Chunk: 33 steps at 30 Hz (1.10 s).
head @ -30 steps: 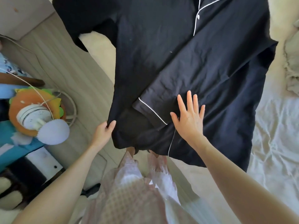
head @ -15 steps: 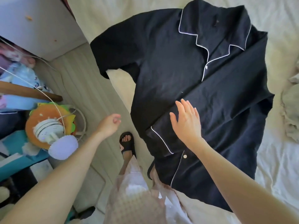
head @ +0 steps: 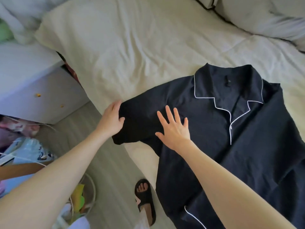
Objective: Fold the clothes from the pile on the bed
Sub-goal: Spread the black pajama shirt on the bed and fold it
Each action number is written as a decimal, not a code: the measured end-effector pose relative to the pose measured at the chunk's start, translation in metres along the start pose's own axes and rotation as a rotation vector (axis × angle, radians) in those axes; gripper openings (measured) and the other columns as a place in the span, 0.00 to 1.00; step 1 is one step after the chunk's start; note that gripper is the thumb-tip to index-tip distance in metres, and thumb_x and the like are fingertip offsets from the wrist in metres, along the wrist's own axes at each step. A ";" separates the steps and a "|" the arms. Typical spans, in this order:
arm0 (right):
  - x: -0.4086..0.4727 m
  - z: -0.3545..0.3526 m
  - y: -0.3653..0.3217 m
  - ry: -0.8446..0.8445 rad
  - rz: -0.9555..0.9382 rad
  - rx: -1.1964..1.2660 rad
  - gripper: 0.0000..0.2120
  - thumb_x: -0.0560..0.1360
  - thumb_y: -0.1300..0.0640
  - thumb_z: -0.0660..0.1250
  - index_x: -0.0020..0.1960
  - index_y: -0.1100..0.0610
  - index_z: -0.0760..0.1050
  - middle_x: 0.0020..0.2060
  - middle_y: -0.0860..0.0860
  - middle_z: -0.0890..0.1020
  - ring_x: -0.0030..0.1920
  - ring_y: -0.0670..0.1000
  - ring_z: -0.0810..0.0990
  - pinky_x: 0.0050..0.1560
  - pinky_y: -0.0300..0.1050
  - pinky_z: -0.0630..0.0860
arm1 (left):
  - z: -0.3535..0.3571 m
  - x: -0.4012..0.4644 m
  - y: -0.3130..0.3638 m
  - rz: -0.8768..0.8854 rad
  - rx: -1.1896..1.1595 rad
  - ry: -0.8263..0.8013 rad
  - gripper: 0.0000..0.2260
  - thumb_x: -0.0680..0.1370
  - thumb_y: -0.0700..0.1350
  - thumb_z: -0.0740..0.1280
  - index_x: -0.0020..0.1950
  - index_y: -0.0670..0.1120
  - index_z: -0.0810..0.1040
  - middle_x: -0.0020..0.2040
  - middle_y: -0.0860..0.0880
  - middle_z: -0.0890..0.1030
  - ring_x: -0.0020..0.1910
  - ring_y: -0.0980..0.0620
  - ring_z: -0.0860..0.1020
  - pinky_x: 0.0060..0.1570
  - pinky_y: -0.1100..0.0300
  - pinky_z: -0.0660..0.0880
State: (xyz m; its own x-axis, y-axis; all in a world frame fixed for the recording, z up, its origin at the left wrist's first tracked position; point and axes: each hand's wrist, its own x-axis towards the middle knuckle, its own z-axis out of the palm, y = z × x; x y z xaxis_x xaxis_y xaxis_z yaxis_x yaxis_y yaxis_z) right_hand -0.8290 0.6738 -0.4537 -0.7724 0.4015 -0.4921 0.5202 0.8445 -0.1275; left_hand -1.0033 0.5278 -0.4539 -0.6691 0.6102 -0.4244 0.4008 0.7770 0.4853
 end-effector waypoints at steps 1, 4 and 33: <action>0.002 0.003 0.000 -0.007 0.007 -0.007 0.37 0.78 0.40 0.56 0.77 0.47 0.37 0.76 0.51 0.35 0.76 0.58 0.35 0.71 0.66 0.47 | -0.001 0.009 0.000 0.012 -0.009 -0.013 0.29 0.79 0.40 0.63 0.77 0.45 0.53 0.76 0.45 0.57 0.74 0.45 0.58 0.71 0.50 0.59; 0.007 0.010 0.002 -0.011 0.012 -0.027 0.38 0.78 0.39 0.56 0.76 0.46 0.35 0.76 0.51 0.34 0.75 0.58 0.35 0.72 0.66 0.47 | 0.001 0.026 -0.001 -0.012 -0.077 -0.024 0.29 0.77 0.40 0.66 0.75 0.46 0.57 0.72 0.44 0.63 0.70 0.44 0.65 0.68 0.48 0.65; -0.189 -0.023 0.062 0.109 0.704 1.750 0.12 0.80 0.47 0.58 0.58 0.51 0.75 0.51 0.49 0.83 0.53 0.50 0.81 0.56 0.48 0.75 | 0.023 -0.127 0.212 0.284 -0.147 -0.391 0.22 0.81 0.49 0.60 0.75 0.50 0.62 0.55 0.49 0.82 0.61 0.50 0.75 0.65 0.54 0.67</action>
State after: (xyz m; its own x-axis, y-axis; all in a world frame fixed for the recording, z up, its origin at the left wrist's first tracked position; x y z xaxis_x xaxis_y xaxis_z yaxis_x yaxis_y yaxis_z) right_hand -0.6591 0.6582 -0.3482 -0.2625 0.5436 -0.7973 0.3894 -0.6963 -0.6029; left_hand -0.8186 0.6186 -0.3146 -0.2503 0.8284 -0.5012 0.4213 0.5593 0.7139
